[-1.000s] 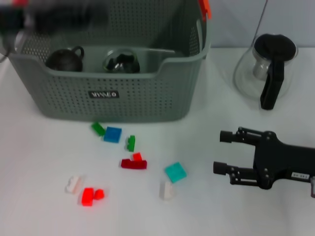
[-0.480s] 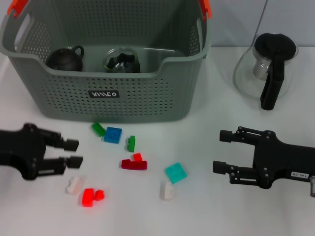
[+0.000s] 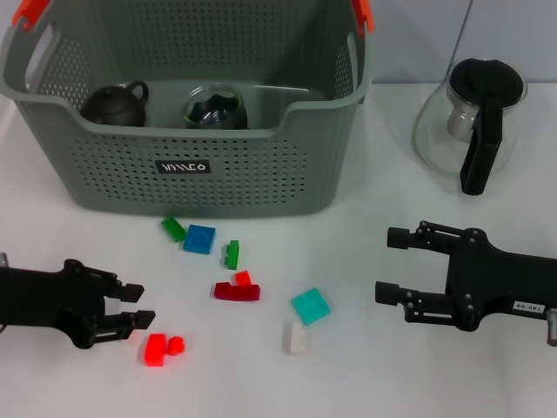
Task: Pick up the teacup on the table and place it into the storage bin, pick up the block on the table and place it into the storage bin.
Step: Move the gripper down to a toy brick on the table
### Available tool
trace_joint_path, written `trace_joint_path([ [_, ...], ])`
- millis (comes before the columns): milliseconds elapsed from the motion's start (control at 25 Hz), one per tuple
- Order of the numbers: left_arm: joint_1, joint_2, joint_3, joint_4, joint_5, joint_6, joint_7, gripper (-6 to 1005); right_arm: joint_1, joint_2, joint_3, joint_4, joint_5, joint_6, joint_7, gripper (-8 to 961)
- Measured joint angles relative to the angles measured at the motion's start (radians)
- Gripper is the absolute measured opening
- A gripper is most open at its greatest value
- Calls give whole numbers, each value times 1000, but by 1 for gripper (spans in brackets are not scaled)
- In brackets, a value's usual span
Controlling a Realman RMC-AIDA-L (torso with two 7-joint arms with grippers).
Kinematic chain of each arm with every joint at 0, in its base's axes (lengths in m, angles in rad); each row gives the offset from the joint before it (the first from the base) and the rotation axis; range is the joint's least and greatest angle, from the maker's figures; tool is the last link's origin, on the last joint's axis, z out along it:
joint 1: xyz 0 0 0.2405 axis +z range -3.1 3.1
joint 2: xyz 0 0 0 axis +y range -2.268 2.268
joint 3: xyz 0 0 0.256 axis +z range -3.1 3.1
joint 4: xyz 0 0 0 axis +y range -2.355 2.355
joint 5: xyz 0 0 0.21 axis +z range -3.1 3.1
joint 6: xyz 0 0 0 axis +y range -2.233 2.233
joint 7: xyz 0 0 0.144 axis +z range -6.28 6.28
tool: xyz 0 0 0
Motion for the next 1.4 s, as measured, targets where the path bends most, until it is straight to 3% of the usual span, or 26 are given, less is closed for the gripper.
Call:
trace_joint_path([
  [120,19,-12,16,-20,-3,-59,46,386,4,1,0,0,-1,2,0,822],
  [560,53,-13,-3,-99,-10,-182,154,376,11,2,0,0,-5,7,0,822],
  [1400,68,-13,-24,-51,-16,-122,147,357,13,0,0,0,-5,0,1,821],
])
